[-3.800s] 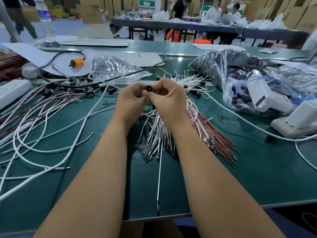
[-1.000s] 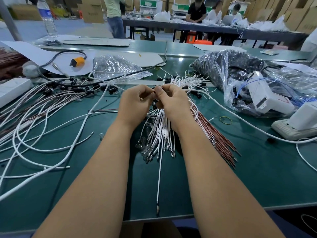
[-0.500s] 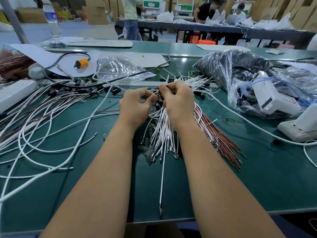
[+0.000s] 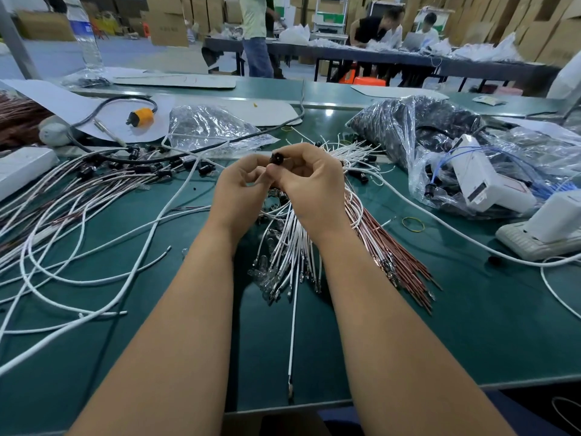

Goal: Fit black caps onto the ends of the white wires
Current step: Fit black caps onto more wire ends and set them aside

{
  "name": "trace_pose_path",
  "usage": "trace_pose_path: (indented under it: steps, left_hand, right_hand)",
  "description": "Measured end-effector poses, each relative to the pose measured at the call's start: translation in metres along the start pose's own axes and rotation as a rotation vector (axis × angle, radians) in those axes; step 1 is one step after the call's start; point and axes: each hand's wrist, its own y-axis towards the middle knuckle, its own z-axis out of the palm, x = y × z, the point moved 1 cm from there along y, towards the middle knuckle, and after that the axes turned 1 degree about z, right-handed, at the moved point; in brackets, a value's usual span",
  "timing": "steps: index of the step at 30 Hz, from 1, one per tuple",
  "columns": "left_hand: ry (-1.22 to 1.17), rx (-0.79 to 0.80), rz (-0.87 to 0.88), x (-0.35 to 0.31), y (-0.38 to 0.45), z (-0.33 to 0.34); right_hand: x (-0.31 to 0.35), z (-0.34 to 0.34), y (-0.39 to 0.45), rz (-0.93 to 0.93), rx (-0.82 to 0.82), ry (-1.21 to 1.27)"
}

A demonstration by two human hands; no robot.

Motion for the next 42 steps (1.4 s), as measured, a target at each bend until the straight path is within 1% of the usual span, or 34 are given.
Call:
trace_pose_path:
  steps: [5,10,17,22,25,29,31,33,36,42]
  left_hand:
    - [-0.047,0.059,0.034,0.0029,0.0008,0.0017]
    - [-0.046,0.061,0.028,0.0029,0.0018,0.0006]
    - [-0.021,-0.029,-0.002,0.0019,0.0017,-0.0019]
    - [0.007,-0.105,0.042,0.0003,0.0032,-0.0070]
    - [0.020,-0.088,0.054,-0.0007,0.0030,-0.0058]
    - [0.018,-0.060,0.007,0.0001,0.0030,-0.0046]
    - [0.053,-0.076,-0.034,0.0015,0.0044,-0.0058]
    - [0.082,-0.056,-0.056,0.0028,0.0055,-0.0057]
    - [0.100,-0.018,-0.057,0.0029,0.0052,-0.0030]
    - [0.132,-0.013,-0.061,0.0023,0.0049,-0.0014]
  right_hand:
    - [0.0000,0.0016,-0.0024,-0.037,-0.007,-0.022]
    - [0.0015,0.0013,-0.0027,-0.042,-0.015,-0.043]
    - [0.0032,-0.0007,-0.0006,0.006,-0.051,-0.076]
    - [0.0026,-0.0036,0.0005,-0.009,-0.066,-0.110]
    - [0.0026,-0.0027,0.0003,0.001,-0.068,-0.128]
    - [0.0020,-0.0036,0.0013,0.065,-0.075,-0.066]
    - [0.0005,-0.0049,0.0025,0.124,-0.073,-0.024]
    - [-0.0013,-0.0050,0.0023,0.185,-0.052,0.026]
    - [-0.0030,-0.0029,0.0004,0.263,-0.001,0.126]
    - [-0.0044,-0.0031,0.0000,0.332,0.010,0.173]
